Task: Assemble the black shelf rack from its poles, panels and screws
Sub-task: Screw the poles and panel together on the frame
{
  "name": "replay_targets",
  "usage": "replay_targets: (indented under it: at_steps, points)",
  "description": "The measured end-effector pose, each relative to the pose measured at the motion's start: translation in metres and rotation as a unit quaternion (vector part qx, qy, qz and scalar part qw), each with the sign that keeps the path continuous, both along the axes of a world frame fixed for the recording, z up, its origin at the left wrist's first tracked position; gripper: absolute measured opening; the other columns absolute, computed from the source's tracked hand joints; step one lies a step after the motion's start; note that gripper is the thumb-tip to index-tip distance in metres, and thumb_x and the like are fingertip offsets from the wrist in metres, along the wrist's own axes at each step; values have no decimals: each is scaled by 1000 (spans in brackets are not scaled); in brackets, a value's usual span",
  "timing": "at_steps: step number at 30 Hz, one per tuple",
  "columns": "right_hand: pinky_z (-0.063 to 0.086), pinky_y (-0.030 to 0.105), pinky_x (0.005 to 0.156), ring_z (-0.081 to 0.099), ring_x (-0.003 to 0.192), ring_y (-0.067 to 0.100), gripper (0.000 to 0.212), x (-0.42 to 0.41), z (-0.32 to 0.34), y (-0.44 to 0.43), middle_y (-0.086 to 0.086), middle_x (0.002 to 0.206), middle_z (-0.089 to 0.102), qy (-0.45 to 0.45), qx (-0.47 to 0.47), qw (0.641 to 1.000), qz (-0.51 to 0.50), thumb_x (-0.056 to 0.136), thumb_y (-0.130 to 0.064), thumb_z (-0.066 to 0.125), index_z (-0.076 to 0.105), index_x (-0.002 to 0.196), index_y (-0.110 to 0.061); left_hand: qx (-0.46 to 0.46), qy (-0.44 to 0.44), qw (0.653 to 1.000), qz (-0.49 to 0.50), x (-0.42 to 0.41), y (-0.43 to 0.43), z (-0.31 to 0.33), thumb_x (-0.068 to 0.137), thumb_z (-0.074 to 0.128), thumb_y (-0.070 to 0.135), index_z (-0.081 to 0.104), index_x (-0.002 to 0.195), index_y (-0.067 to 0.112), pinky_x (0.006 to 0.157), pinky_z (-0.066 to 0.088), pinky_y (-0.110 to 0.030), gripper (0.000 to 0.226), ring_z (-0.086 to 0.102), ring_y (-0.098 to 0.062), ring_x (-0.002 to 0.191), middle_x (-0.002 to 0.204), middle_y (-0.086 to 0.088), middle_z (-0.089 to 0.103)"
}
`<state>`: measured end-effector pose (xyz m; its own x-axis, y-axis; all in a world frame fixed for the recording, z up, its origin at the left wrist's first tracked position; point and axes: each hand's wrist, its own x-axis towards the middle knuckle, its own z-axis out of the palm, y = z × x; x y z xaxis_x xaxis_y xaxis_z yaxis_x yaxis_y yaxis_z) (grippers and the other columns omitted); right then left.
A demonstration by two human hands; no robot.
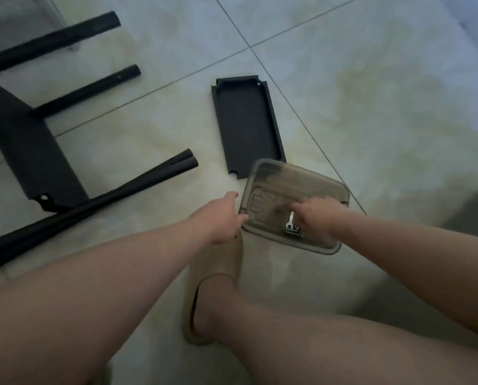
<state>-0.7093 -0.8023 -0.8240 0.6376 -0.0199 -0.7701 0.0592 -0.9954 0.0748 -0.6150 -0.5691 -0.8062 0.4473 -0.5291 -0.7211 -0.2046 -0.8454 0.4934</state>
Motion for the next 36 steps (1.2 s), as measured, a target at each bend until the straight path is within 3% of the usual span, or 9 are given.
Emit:
replay_targets:
  at_steps: [5,8,13,23,27,33,36]
  points:
    - [50,35,82,62,114,28,35,6,-35,-3,1,137,58,42,32,998,23,101,-24,52,55,136,-27,-52,31,997,55,-1,0,-17,100,55,41,53,124,18,73,49,-34,33,65,-21,88,100,-3,67]
    - [46,35,80,61,114,30,30,5,-49,0,4,136,56,31,35,997,68,102,-27,52,56,131,-24,-83,99,981,142,1,-3,-21,97,62,30,55,109,18,75,60,-43,18,71,-26,76,86,-6,69]
    - [45,39,78,60,113,32,24,-2,-61,6,9,125,57,-7,10,988,153,104,-20,45,59,123,-16,-99,124,971,180,0,-6,-23,97,63,24,52,98,24,78,61,-48,11,72,-31,76,86,-9,72]
    - [55,42,83,65,107,33,27,-1,-55,19,13,122,63,1,1,995,96,103,-8,39,55,124,-11,-92,116,971,186,-2,-5,-11,97,64,28,57,118,16,85,58,-49,25,72,-30,82,96,-9,73]
    - [51,42,78,66,105,34,27,-1,-56,22,13,120,65,4,-3,996,87,103,-6,39,57,122,-11,-92,106,971,193,-3,-6,-11,96,65,27,58,119,15,84,59,-48,26,72,-31,78,95,-8,73]
    - [52,42,85,65,109,34,27,-3,-62,24,13,121,65,-8,10,997,76,102,-11,42,51,128,-13,-88,110,973,183,0,-5,-11,96,66,28,58,118,17,81,60,-46,26,72,-27,75,94,-6,74]
    - [48,41,78,65,107,34,26,-5,-64,23,13,119,65,-16,15,998,65,101,-11,43,50,126,-13,-86,111,974,178,2,-5,-11,96,66,28,58,117,18,81,60,-47,25,71,-26,71,95,-5,73]
